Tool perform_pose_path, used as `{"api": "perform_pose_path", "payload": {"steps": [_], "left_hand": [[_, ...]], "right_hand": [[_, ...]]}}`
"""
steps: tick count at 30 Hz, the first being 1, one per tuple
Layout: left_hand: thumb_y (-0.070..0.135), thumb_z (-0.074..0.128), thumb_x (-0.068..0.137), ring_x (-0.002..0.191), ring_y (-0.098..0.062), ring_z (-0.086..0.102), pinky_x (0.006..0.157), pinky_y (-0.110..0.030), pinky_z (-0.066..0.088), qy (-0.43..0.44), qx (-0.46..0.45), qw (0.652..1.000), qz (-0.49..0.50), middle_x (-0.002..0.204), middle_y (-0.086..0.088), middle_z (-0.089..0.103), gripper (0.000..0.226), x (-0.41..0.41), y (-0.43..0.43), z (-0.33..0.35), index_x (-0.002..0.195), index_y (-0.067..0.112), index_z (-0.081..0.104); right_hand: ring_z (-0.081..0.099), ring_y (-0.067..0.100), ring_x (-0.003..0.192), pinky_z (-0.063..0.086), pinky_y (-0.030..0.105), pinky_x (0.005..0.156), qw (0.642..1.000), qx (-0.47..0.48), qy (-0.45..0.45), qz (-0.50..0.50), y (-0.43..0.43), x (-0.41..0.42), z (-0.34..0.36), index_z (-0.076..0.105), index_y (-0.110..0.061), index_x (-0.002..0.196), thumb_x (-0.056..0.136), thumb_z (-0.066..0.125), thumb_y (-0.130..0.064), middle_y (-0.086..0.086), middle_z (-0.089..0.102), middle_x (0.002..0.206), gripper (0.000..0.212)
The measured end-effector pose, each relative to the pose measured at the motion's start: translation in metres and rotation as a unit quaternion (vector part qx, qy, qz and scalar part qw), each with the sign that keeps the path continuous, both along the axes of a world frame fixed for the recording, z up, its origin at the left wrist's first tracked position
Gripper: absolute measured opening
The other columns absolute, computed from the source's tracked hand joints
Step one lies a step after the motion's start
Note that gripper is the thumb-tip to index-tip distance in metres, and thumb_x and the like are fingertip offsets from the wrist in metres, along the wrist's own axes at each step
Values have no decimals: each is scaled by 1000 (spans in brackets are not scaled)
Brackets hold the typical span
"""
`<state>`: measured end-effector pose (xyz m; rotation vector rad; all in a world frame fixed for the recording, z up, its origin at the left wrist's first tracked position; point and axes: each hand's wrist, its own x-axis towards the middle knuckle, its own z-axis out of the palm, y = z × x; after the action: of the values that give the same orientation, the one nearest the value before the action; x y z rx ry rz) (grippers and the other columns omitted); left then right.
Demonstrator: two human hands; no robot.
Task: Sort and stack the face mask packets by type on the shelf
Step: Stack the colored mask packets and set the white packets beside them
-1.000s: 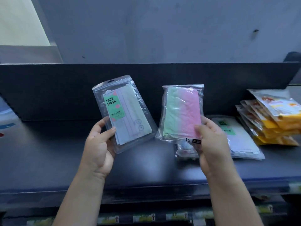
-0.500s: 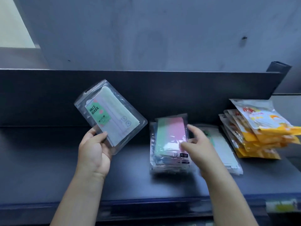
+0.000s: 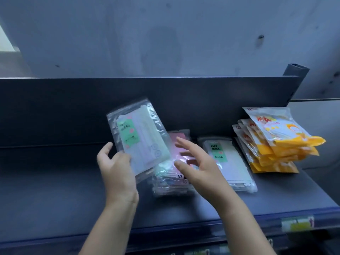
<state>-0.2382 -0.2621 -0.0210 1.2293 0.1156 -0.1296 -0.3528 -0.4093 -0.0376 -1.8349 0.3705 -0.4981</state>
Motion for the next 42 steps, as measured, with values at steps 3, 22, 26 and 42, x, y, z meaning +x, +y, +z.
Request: {"api": "perform_pose_path", "payload": {"steps": [3,22,26,42], "left_hand": [[3,52,99,83,-7,75,62,-29,59,-55,34,996,-55,109,2,75,47,-23,-23,2,140,25,46],[11,58,94,137,-2,40,117,-26,32,-242,270,862,-355,151,15,43,54,-103,-133,-23,146,27,49],[20,57,96,140,-13,43,114,-29,34,-240,342,818,-396,149,6,50,49,-106,-146,-38,145,19,51],[42,49,96,155,-37,31,122,-56,33,-534,535,612,-233,152,-8,57,55,-55,-127,-50,138,11,63]], "right_hand": [[62,10,91,50,28,83,994,107,-35,-9,-2,-4,8,77,-34,117,98,62,-16,-1,74,103,30],[72,14,98,58,35,90,898,29,39,-438,-95,-95,-30,82,-27,104,86,76,-24,-13,78,98,19],[68,13,98,48,26,80,894,-34,86,-439,-91,-97,-38,81,-23,109,95,70,-24,-10,78,104,18],[61,32,131,49,45,110,875,-392,67,-278,-77,-62,-46,72,-6,130,102,47,-41,12,70,134,51]]}}
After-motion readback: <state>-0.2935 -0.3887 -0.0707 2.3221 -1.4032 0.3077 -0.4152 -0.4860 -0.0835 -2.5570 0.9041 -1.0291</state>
